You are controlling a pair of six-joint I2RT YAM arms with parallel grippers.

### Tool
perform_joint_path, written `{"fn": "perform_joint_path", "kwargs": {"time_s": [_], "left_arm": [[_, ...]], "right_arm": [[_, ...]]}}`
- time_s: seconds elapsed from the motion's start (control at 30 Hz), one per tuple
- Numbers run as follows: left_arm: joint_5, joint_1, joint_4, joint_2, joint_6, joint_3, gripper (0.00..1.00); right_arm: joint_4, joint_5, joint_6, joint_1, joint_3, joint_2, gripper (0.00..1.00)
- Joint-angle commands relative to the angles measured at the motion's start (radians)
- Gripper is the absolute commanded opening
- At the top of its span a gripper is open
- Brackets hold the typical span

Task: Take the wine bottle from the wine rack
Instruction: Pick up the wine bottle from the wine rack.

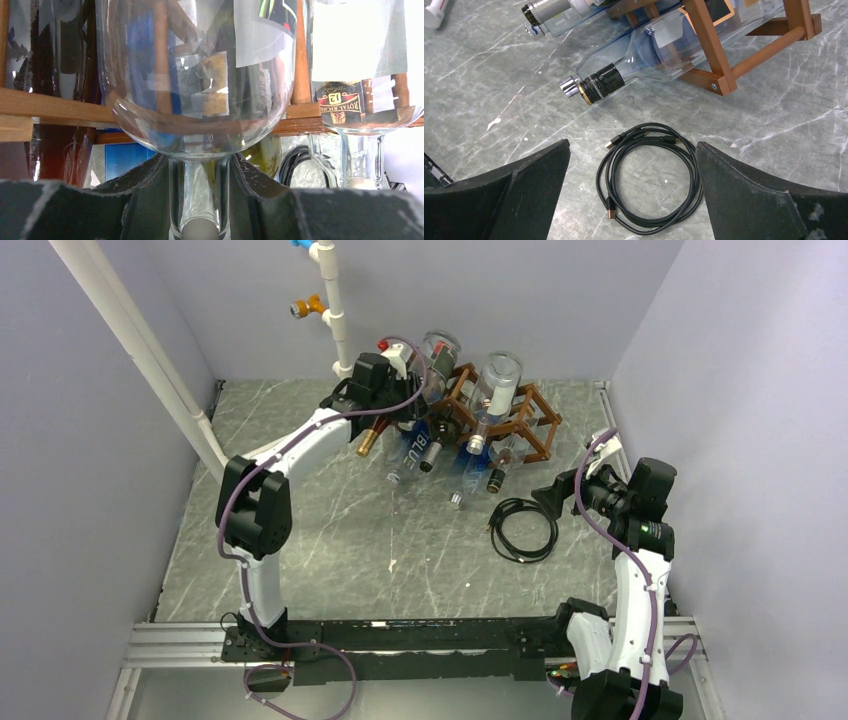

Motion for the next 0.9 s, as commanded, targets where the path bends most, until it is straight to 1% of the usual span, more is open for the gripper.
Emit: {"fn": "perform_joint_path", "kwargs": {"time_s": [0.0, 0.23, 0.4, 0.87], "left_arm": [[-0.009, 0.001, 0.125, -0.121, 0.035, -0.004, 0.0], [-0.027, 0.003, 0.183, -0.152, 0.029, -0.045, 0.0], [-0.05, 0.003, 0.259, -0.184, 0.022, -0.087, 0.0], [-0.069, 0.003, 0.323, -0.216, 0.011, -0.12, 0.0]], "right_arm": [[0.03, 0.01, -0.016, 0.005, -0.004, -0.012, 1.0], [0.032, 0.015, -0.017, 0.005, -0.007, -0.013, 1.0], [0.033, 0.018, -0.019, 0.006, -0.009, -0.013, 1.0], [0.033, 0.02, -0.019, 0.007, -0.009, -0.012, 1.0]]}}
